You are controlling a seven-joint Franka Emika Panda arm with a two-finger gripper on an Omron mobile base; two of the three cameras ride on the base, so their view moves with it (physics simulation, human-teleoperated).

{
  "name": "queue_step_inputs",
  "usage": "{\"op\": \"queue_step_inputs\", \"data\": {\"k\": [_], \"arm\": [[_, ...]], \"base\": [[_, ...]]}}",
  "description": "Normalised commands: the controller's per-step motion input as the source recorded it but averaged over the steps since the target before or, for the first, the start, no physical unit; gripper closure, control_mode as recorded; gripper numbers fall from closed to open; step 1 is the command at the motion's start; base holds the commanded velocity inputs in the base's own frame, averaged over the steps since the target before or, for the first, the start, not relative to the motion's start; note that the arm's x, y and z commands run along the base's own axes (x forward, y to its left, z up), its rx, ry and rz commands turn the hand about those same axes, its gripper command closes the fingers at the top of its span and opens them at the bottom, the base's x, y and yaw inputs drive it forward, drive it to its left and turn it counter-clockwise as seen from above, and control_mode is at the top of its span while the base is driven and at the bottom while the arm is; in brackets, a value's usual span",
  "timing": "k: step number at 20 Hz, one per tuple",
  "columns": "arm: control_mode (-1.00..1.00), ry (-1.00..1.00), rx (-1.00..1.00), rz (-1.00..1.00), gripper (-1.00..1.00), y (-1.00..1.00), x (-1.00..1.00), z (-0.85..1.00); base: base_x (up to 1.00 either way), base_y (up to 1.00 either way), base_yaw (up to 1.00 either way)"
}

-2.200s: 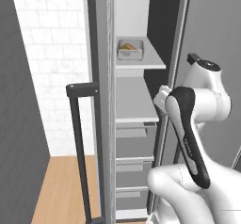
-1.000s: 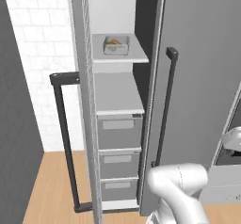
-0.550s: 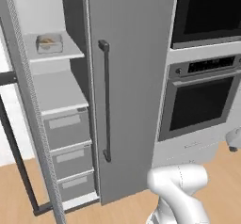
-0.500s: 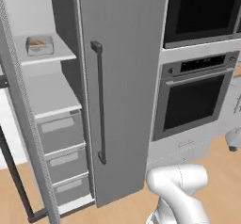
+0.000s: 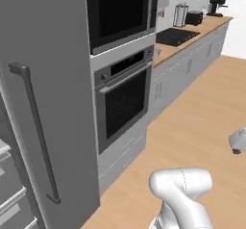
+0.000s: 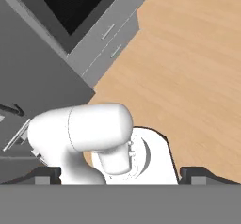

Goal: Take the meat container that has the shrimp and place it on the second highest rack of the freezer. Then take the vegetable container that has the sweet potato and potato and place it on the highest rack of the freezer.

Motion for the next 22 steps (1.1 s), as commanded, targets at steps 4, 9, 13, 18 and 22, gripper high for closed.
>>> {"op": "queue_step_inputs", "data": {"k": [4, 9, 13, 18, 22], "arm": [[1.00, 0.00, 0.00, 0.00, -1.00, 0.00, 0.00, 0.00], [1.00, 0.00, 0.00, 0.00, -1.00, 0.00, 0.00, 0.00], [1.00, 0.00, 0.00, 0.00, -1.00, 0.00, 0.00, 0.00], [1.00, 0.00, 0.00, 0.00, -1.00, 0.00, 0.00, 0.00], [1.00, 0.00, 0.00, 0.00, -1.00, 0.00, 0.00, 0.00]], "base": [[0.48, -0.29, -0.59], [0.98, -0.22, -0.44], [0.97, 0.04, -0.31], [0.59, 0.81, -0.09], [0.72, 0.32, -0.18]]}}
